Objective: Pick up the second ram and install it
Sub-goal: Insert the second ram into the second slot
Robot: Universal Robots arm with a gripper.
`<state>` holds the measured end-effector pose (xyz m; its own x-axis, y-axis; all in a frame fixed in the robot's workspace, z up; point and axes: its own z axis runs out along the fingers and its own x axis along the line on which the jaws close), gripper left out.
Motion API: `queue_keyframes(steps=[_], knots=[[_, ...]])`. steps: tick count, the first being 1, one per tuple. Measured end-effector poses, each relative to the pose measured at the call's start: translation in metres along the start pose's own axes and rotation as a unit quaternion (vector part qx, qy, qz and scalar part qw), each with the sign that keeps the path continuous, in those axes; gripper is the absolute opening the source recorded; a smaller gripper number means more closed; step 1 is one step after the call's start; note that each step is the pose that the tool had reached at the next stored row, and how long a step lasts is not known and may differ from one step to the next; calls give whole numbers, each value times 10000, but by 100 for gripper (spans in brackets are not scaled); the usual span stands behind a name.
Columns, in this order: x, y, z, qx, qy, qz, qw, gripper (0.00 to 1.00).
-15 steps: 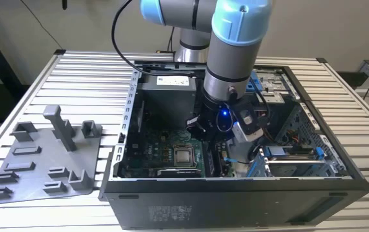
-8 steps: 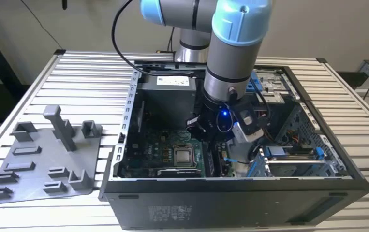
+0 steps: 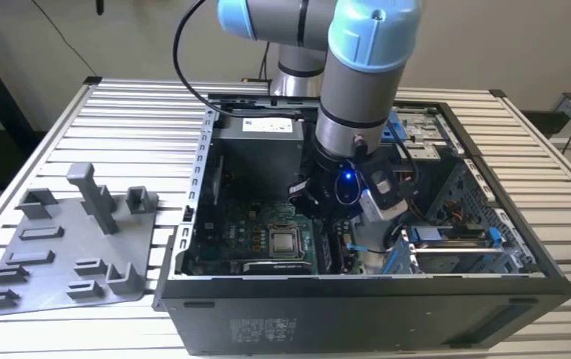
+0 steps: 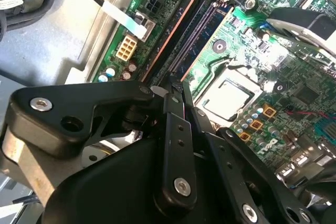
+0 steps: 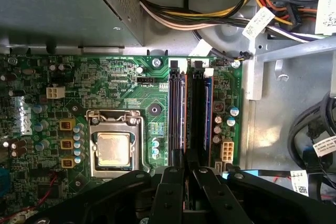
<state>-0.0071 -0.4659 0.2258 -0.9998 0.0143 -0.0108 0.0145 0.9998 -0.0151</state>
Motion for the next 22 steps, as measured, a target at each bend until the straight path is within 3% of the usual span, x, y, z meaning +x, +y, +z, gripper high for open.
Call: queue_keyframes(steps=[22], knots=[[0, 1, 37, 0, 0, -7, 10000, 15]])
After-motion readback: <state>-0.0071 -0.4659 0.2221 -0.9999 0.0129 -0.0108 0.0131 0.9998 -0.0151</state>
